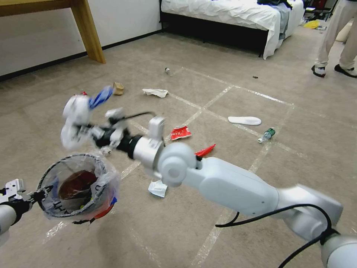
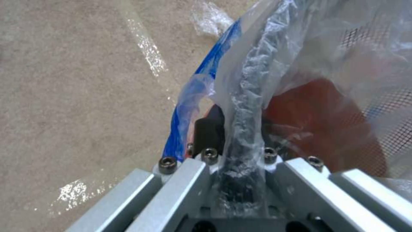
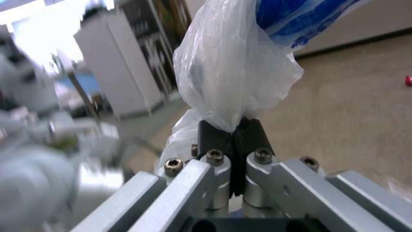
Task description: Pick up the trash bin and place the garbage on the floor into it.
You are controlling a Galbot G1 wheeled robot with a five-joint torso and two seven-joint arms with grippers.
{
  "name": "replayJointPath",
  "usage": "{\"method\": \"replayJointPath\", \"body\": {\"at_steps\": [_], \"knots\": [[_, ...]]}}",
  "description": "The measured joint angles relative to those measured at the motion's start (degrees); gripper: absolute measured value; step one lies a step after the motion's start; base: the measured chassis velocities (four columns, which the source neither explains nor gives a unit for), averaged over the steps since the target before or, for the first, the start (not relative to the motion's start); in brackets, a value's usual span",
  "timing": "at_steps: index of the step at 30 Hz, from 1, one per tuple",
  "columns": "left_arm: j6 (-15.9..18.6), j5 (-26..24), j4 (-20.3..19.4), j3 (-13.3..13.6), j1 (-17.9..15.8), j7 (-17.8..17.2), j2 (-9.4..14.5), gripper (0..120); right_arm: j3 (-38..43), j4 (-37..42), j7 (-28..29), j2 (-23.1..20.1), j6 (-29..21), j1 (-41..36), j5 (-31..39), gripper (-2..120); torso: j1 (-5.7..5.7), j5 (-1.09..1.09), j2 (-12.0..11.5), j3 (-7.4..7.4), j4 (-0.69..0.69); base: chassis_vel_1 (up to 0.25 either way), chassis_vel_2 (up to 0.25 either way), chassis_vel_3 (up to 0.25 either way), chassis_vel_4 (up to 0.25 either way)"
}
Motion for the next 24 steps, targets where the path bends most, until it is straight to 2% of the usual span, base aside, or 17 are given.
{"method": "replayJointPath", "body": {"at_steps": [2,5,9,12,18,22,24], "knots": [[0.0,-0.3,0.0,0.1,-0.2,-0.1,0.1,1,-6.8,-2.2,-0.3,0.2,0.0,2.7,-3.2,0,0.0,0.01,0.0,0.0,-0.02,0.0,0.0,0.0,0.0],[0.0,-0.5,-0.1,0.1,-0.4,-0.2,0.2,1,-10.9,-4.2,-0.3,1.2,0.3,4.1,-6.7,0,0.0,0.01,0.0,0.0,-0.01,0.0,0.0,0.0,0.0],[0.0,-0.5,-0.2,0.3,-0.7,-0.2,-0.1,1,-13.4,-6.0,-0.2,2.4,0.5,4.7,-9.2,0,0.0,0.01,0.0,0.0,-0.01,0.0,0.0,0.0,0.0],[0.0,-0.5,-0.4,0.4,-0.9,-0.3,-0.9,1,-17.2,-9.1,2.2,4.4,1.4,5.4,-13.0,0,0.0,0.01,0.0,0.0,-0.01,0.0,0.0,0.0,0.0],[0.0,-0.5,-0.6,0.4,-1.1,-0.2,-1.3,1,-18.9,-11.0,4.7,6.0,1.9,4.8,-15.7,0,0.0,0.02,0.0,0.0,-0.01,0.0,0.0,0.0,0.0],[0.0,-0.5,-0.8,0.5,-1.1,-0.2,-1.7,1,-19.3,-11.6,5.5,6.6,2.0,4.2,-16.4,8,0.0,0.02,0.0,0.0,-0.01,0.0,0.0,0.0,0.0],[0.0,-0.5,-0.9,0.5,-1.1,-0.2,-1.8,1,-19.3,-11.7,6.0,6.7,2.0,3.8,-16.6,20,0.0,0.02,0.0,0.0,-0.01,0.0,0.0,0.0,0.0]]}}
